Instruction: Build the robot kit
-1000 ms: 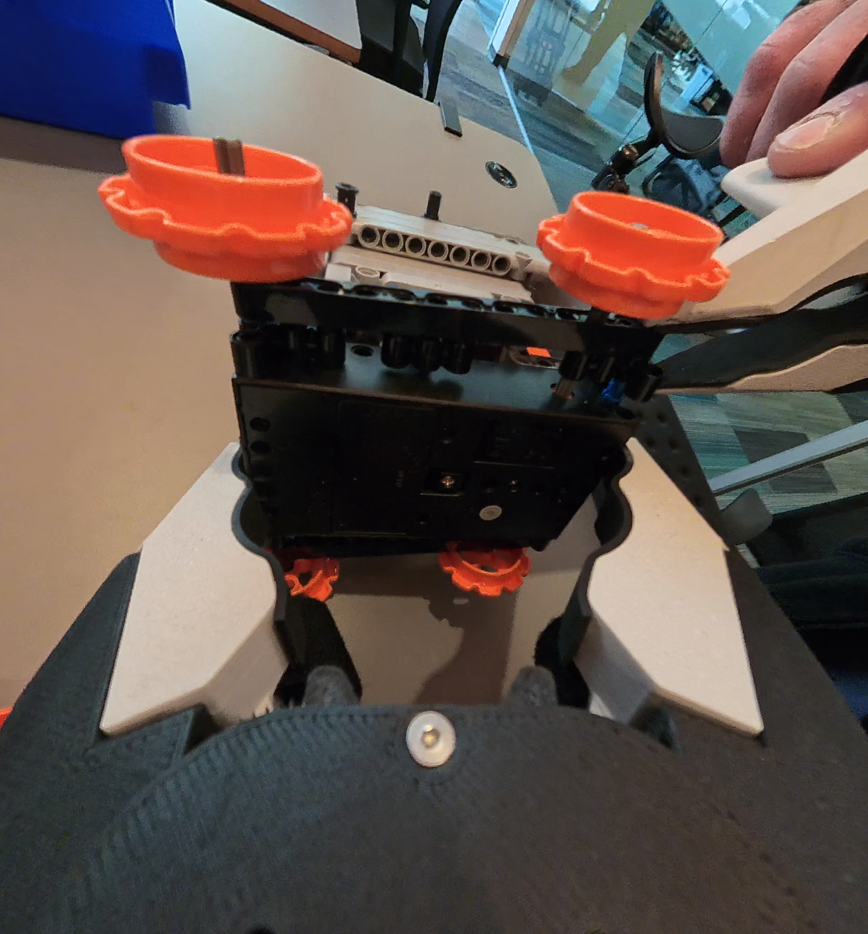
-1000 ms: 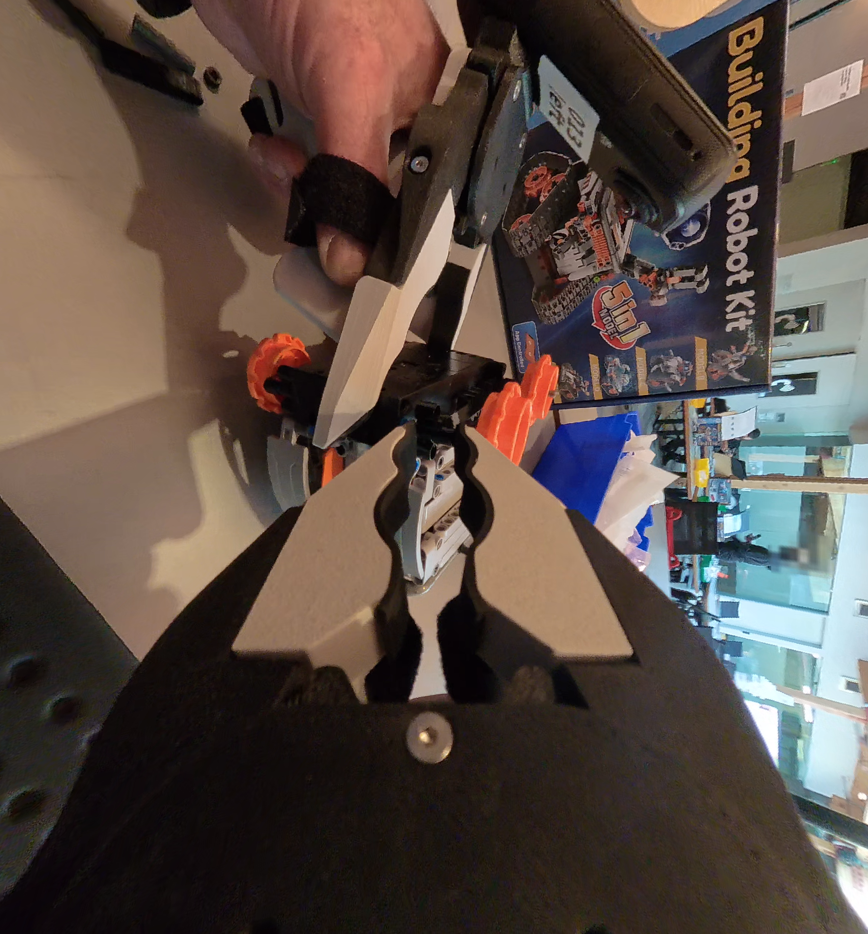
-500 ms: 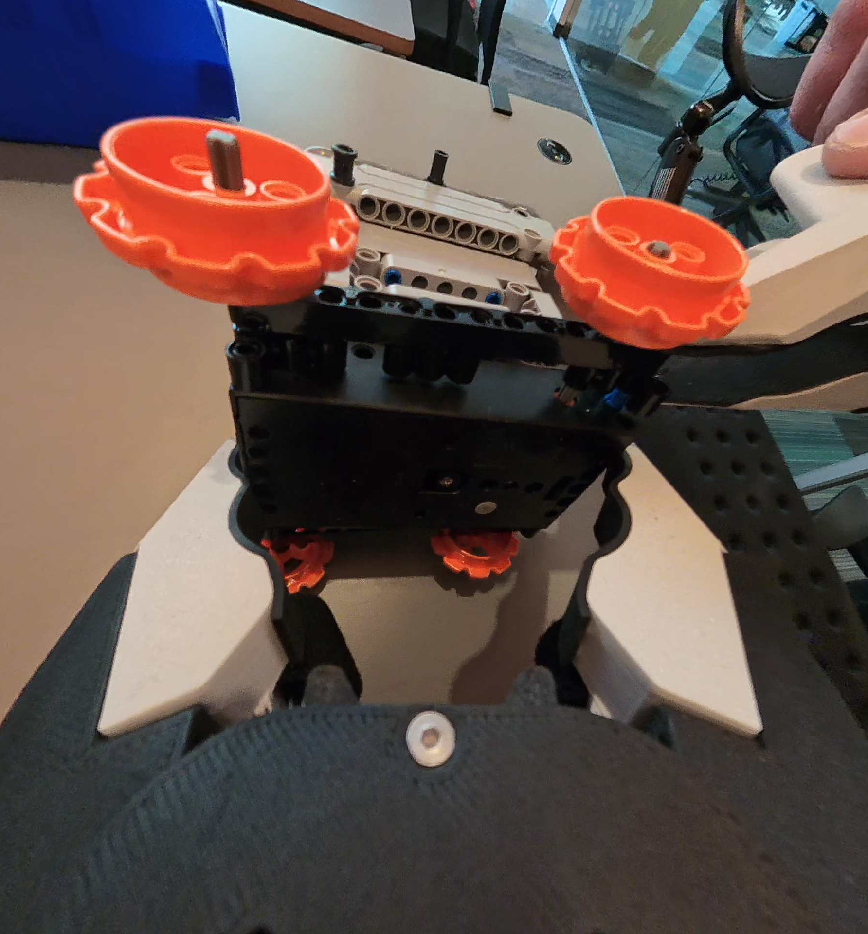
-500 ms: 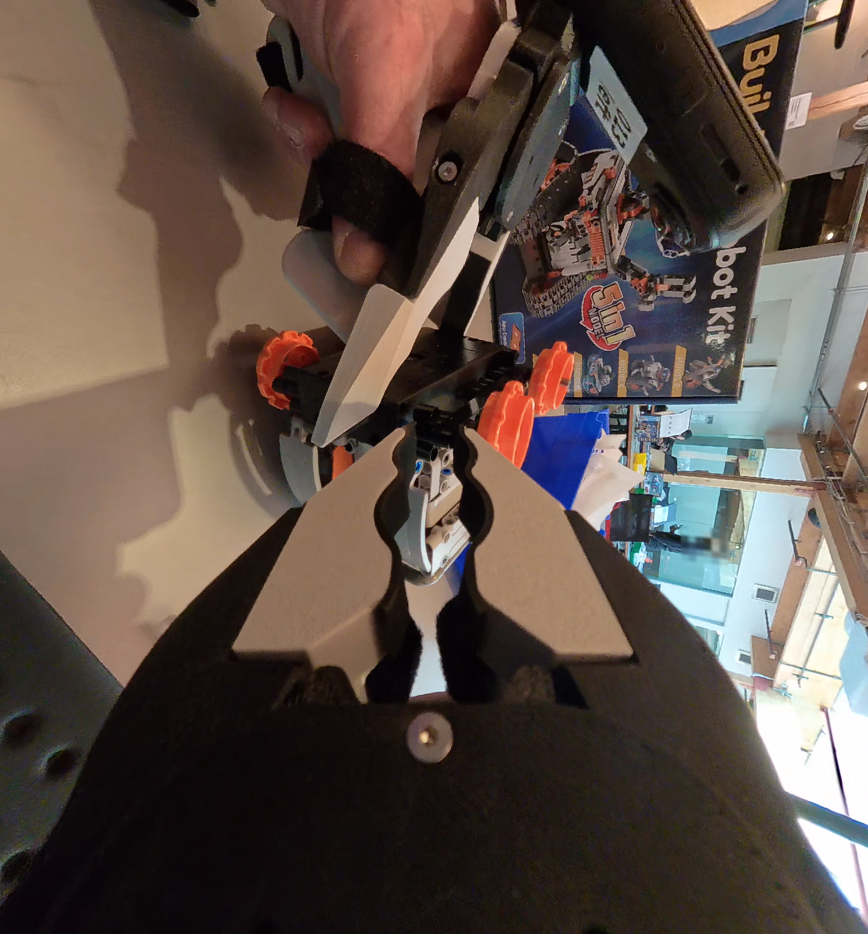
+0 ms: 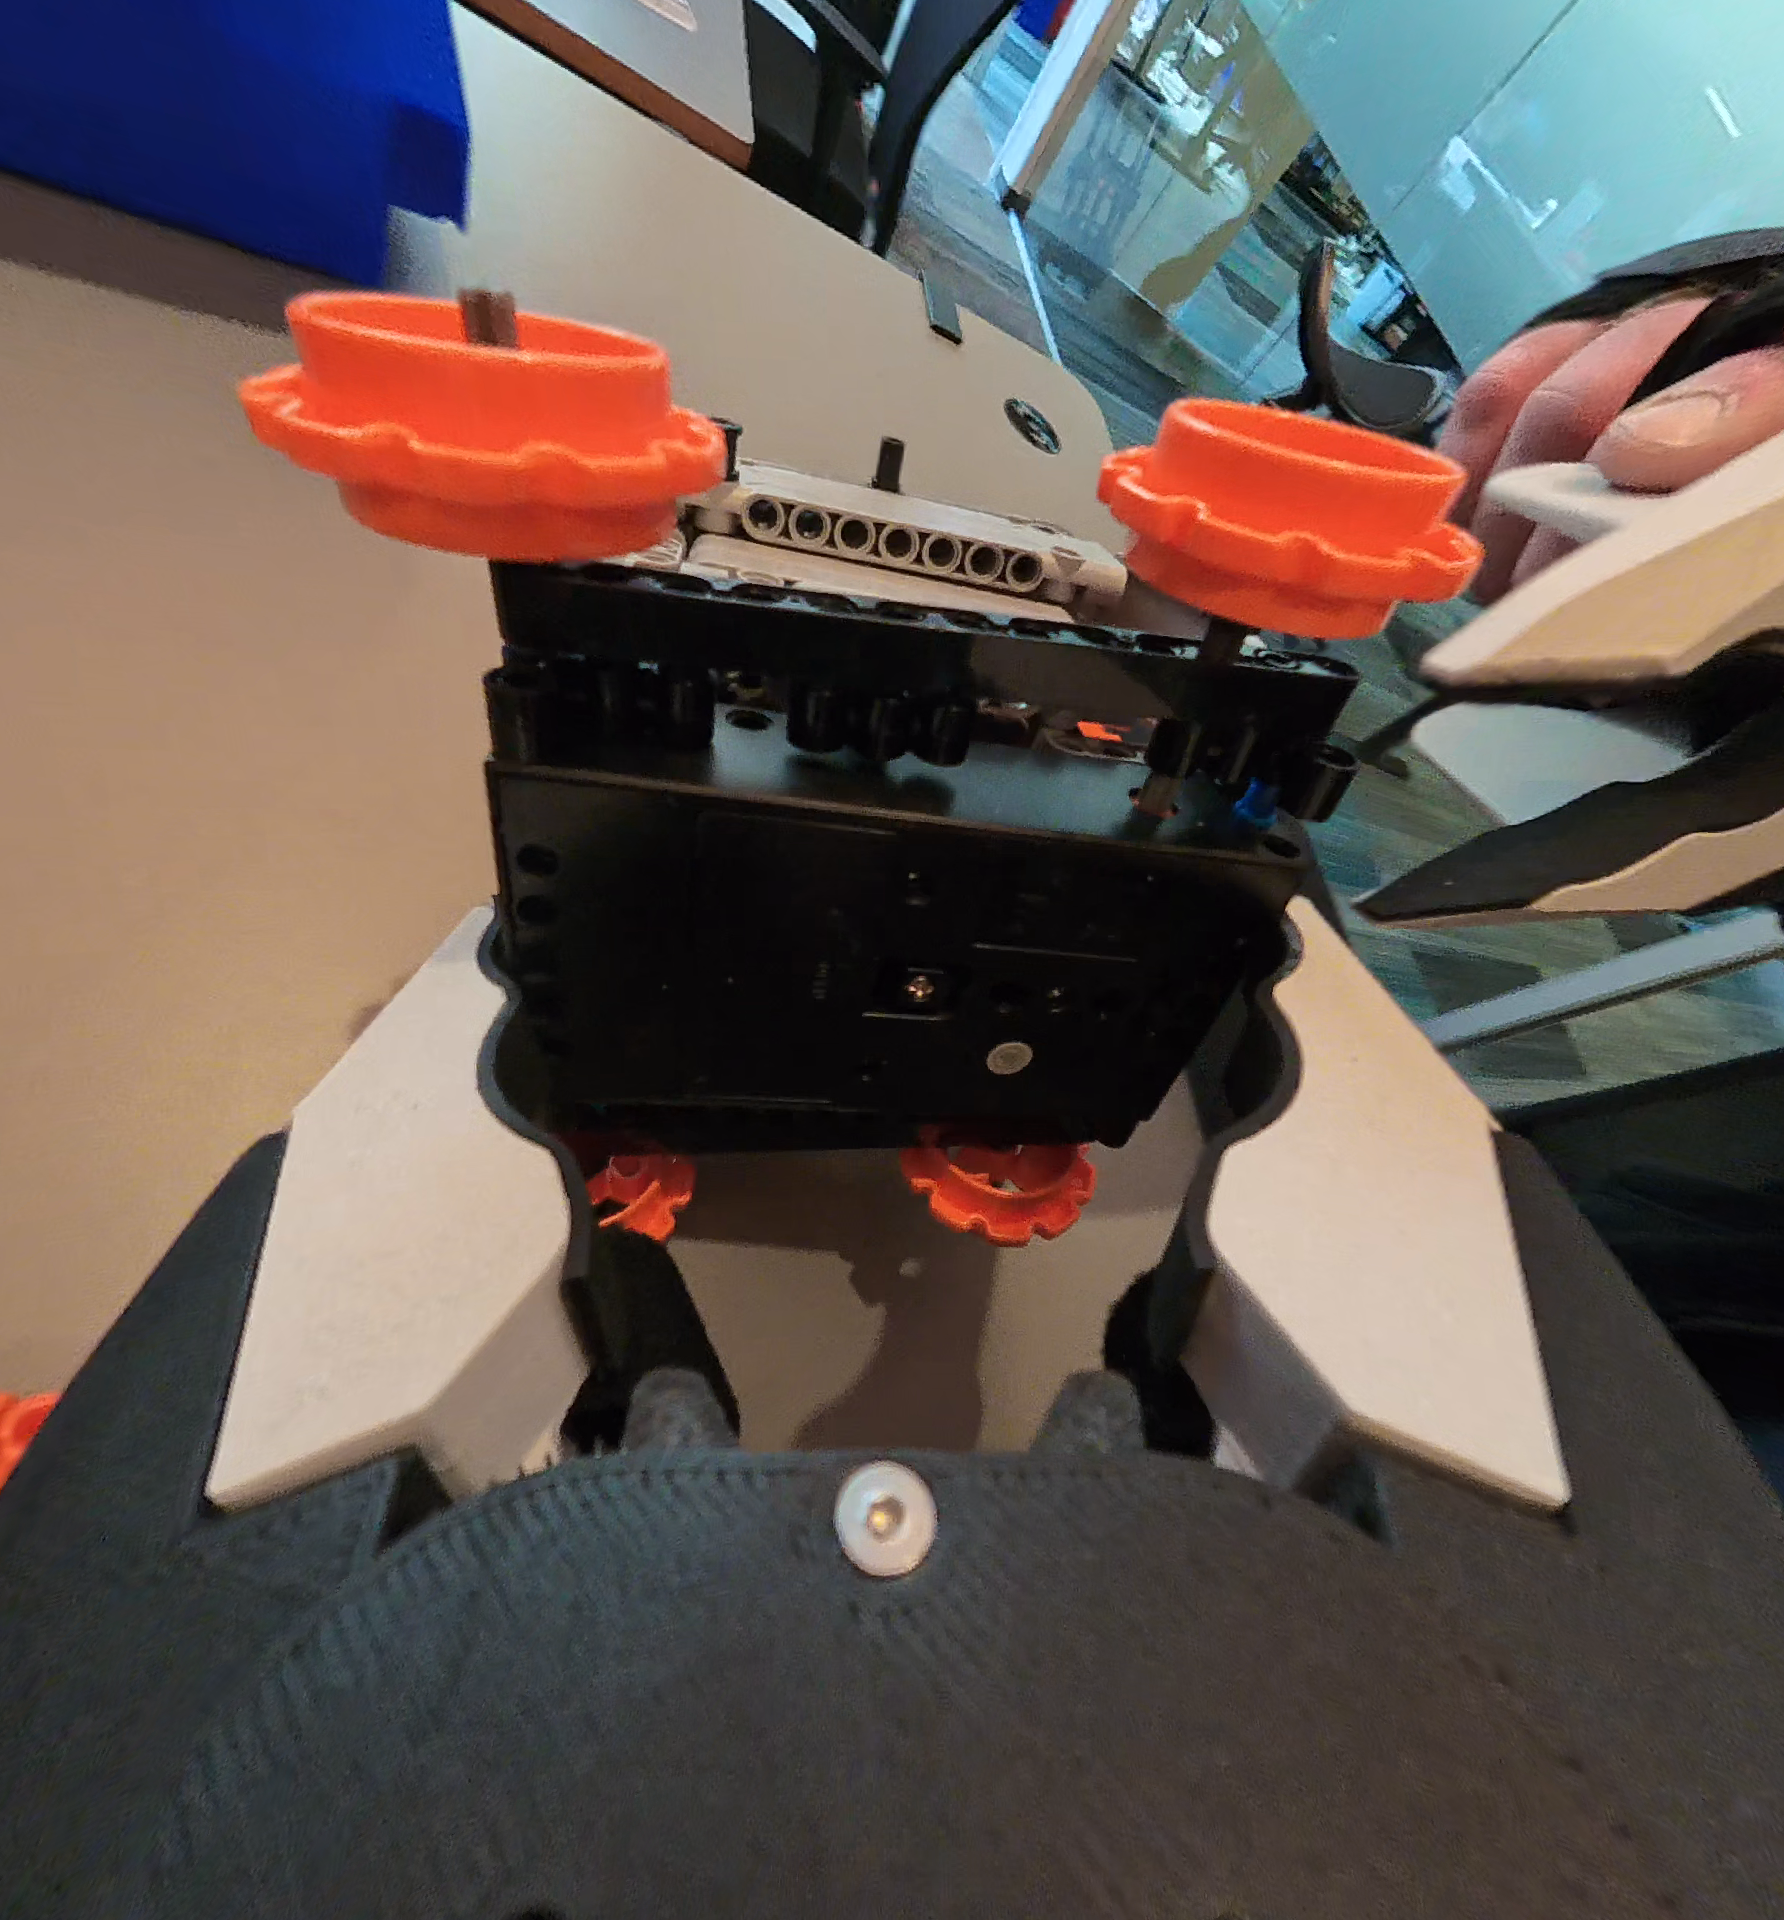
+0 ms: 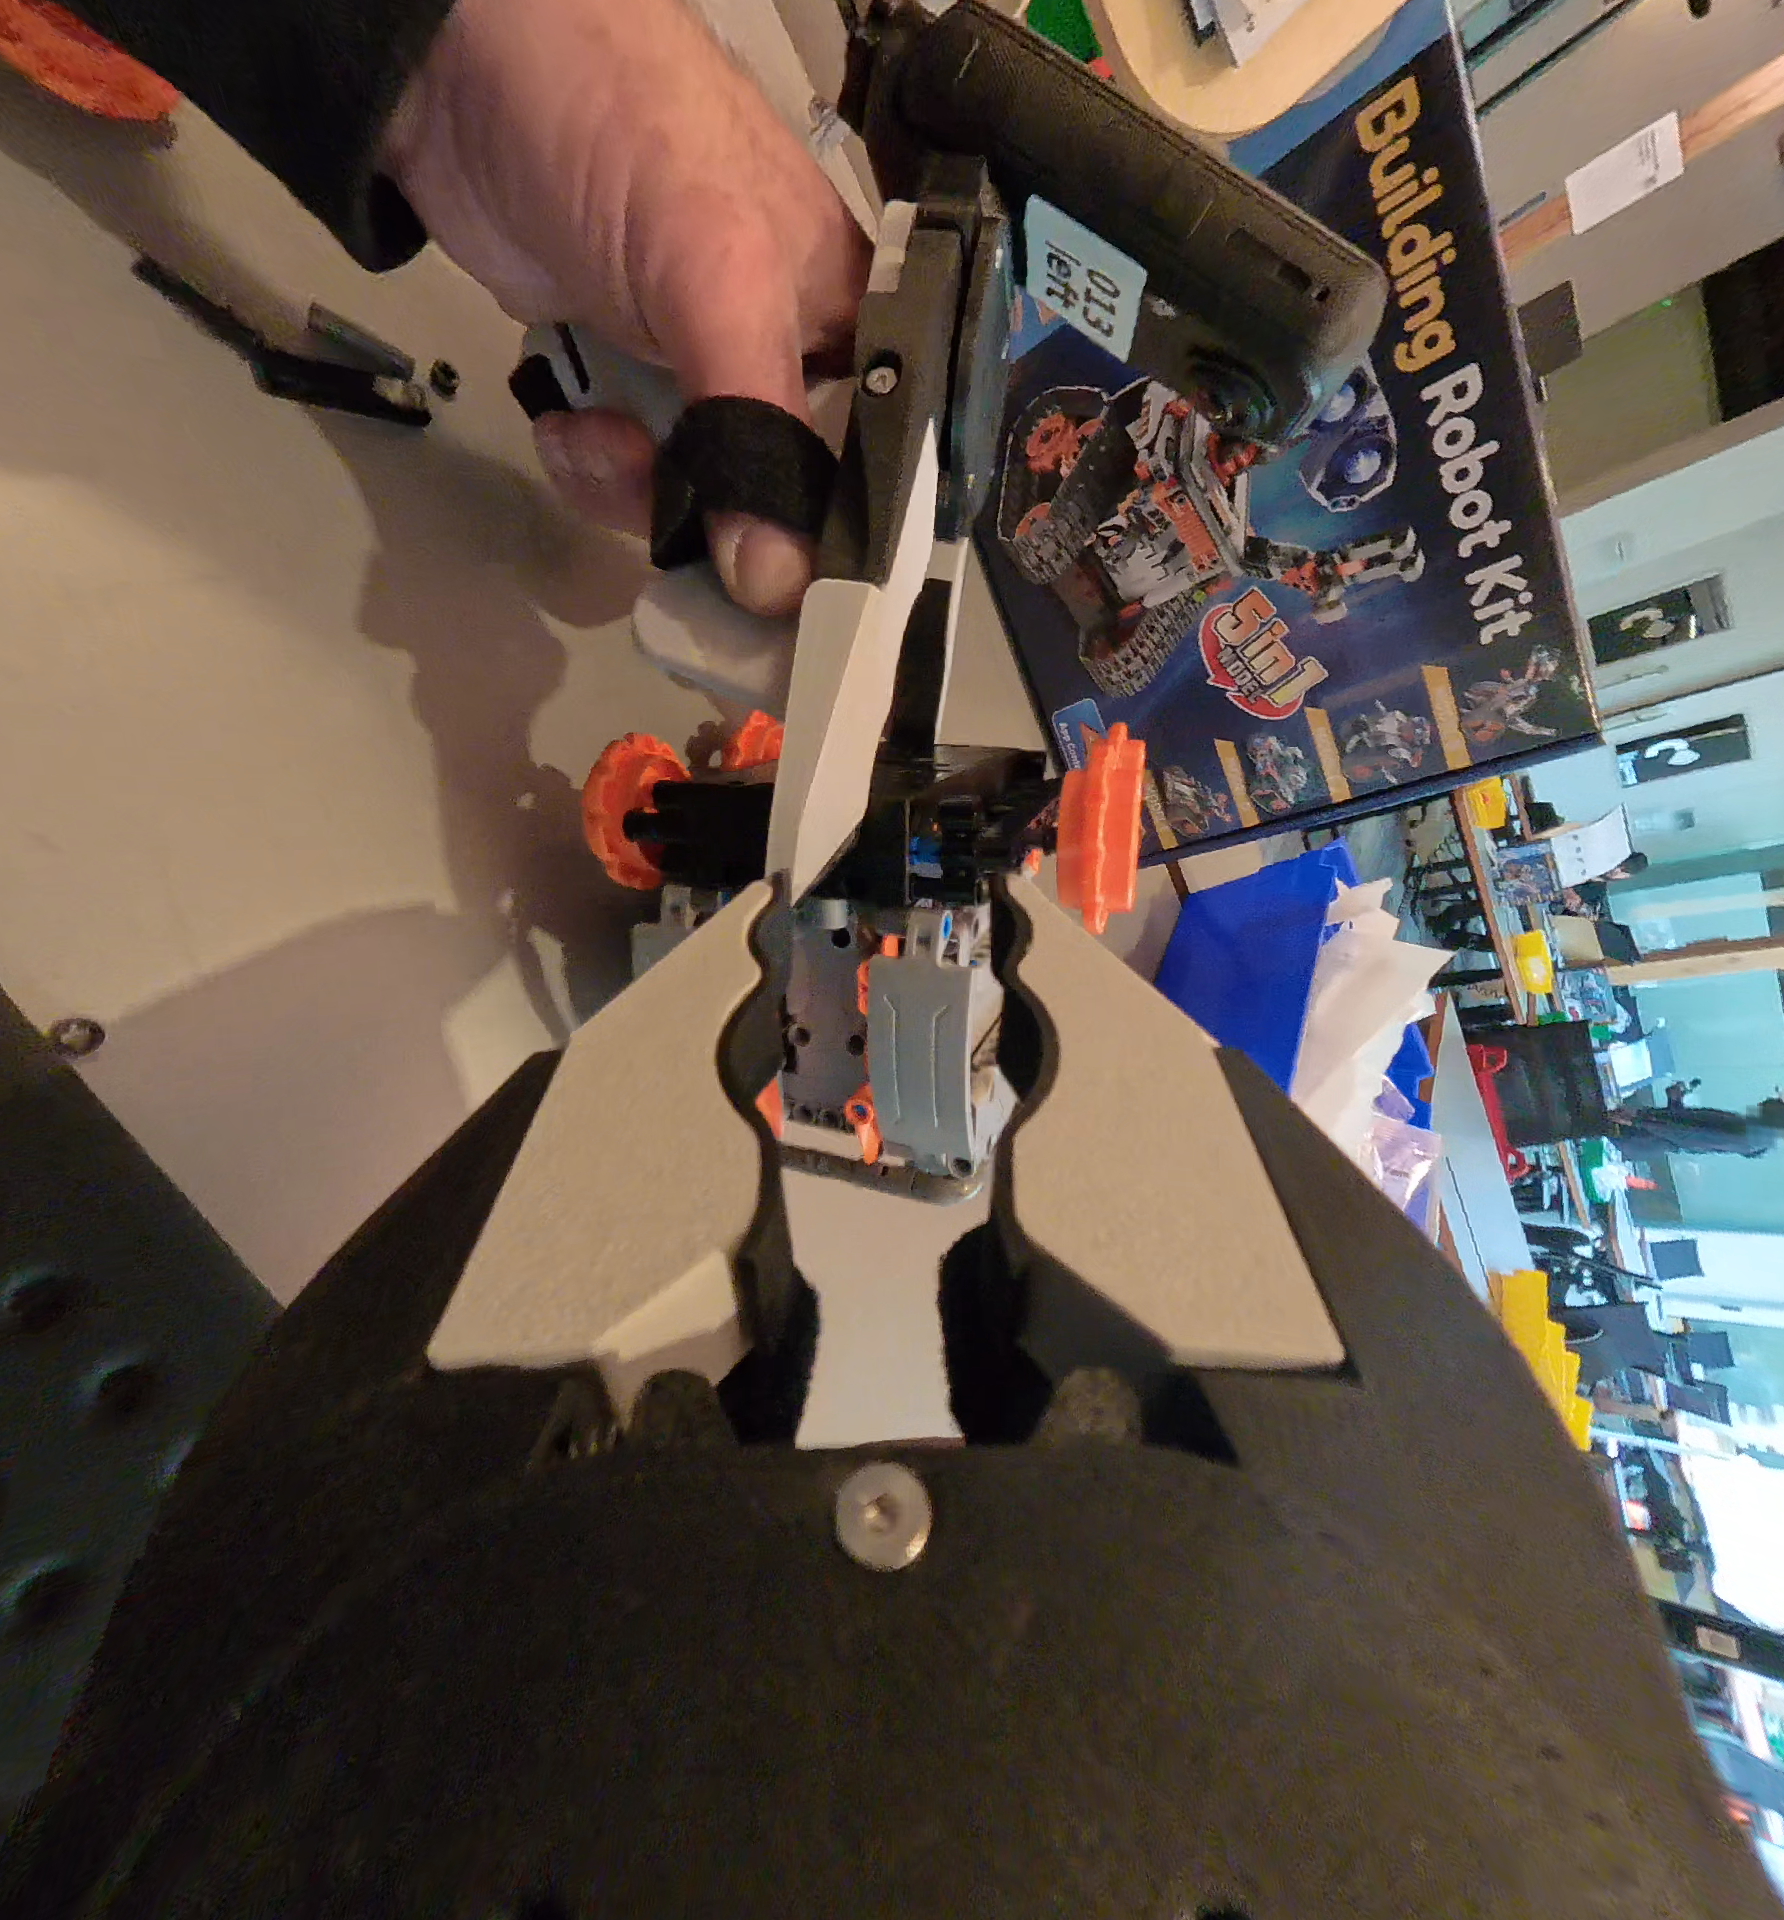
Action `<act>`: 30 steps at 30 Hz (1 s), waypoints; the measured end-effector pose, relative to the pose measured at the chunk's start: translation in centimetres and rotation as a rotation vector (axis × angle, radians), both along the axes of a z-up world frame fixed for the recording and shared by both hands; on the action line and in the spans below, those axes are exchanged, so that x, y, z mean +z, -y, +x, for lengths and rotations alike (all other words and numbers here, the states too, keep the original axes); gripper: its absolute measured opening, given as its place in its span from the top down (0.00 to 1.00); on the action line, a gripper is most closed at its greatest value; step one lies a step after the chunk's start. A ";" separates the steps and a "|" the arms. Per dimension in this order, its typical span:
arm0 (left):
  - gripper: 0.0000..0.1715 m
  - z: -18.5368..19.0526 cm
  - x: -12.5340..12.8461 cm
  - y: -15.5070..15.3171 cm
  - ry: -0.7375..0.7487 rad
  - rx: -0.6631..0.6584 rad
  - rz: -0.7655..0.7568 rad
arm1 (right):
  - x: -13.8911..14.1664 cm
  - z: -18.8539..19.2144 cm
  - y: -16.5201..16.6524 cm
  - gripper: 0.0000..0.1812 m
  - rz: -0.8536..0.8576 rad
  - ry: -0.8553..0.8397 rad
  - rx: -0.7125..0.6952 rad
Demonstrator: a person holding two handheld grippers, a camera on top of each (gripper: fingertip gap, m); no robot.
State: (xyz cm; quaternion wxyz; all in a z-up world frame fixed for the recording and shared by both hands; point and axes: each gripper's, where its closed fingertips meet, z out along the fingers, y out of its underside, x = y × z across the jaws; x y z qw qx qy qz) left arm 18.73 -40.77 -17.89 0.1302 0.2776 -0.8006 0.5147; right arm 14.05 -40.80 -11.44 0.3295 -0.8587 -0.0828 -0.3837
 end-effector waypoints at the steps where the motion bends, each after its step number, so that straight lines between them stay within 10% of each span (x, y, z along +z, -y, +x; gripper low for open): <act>1: 0.22 -0.4 0.2 0.1 -0.035 -0.018 -0.006 | 0.1 0.1 -0.2 0.75 0.017 -0.010 -0.008; 22: 0.21 -1.4 1.6 0.3 -0.488 -0.091 -0.205 | -0.4 2.1 -2.5 0.55 0.092 -0.264 0.021; 30: 0.23 -0.6 1.8 0.3 -0.473 -0.071 -0.219 | 0.5 3.6 -2.2 0.70 0.161 -0.359 0.013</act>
